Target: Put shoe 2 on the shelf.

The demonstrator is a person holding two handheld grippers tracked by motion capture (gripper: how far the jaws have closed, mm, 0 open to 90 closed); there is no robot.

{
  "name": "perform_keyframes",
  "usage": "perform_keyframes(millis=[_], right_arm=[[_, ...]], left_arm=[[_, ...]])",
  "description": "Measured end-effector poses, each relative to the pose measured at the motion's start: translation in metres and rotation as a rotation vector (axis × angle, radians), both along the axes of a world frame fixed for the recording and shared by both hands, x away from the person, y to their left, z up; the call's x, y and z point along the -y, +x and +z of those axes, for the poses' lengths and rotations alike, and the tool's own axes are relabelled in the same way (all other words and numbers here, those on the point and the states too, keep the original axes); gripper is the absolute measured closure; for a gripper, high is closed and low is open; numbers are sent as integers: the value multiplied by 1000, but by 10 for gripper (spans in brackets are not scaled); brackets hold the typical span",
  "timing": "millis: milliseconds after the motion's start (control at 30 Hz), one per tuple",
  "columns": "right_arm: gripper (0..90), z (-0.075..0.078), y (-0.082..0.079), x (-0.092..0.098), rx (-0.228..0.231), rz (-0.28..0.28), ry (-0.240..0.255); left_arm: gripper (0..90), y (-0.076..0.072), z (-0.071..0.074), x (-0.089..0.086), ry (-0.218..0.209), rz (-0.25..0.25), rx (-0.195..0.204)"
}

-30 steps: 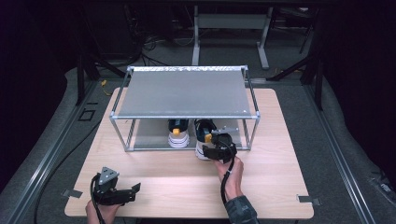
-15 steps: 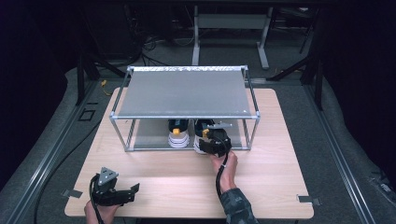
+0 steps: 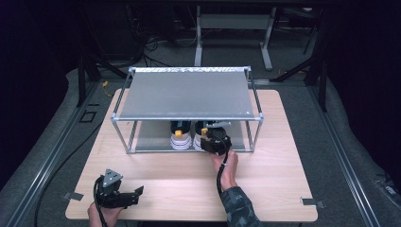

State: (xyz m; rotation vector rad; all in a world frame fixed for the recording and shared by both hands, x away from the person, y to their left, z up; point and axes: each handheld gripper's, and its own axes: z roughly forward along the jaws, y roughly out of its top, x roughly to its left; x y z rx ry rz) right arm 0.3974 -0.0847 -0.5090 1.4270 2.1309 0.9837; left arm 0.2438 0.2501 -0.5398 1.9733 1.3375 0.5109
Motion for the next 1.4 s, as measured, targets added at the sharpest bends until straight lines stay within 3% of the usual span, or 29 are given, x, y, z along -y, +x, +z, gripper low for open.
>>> perform_keyframes(millis=[200, 367, 567, 600, 633, 900, 1067, 1267, 1400], right_arm=[[539, -2, 2, -4, 9, -2, -12], [540, 0, 2, -3, -9, -1, -15], [481, 2, -6, 1, -14, 16, 37], [463, 3, -9, 0, -6, 2, 18], [455, 4, -12, 1, -5, 20, 36], [332, 25, -46, 15, 17, 97, 43], [233, 34, -70, 29, 33, 119, 44], [150, 39, -96, 52, 34, 124, 55], [130, 41, -110, 67, 38, 93, 38]], left_arm=[[41, -1, -1, -1, -2, 4, 5], [42, -4, -3, -6, 0, 16, 2], [47, -7, -5, -9, -3, 30, -2], [48, -7, -6, -9, -4, 30, -6], [48, -6, -6, -9, -5, 30, -7], [46, -5, -3, -9, -2, 26, 2], [45, -5, -6, -10, -9, 37, 4], [45, -6, -6, -12, -7, 43, 3], [45, -5, -5, -12, -5, 41, 5]])
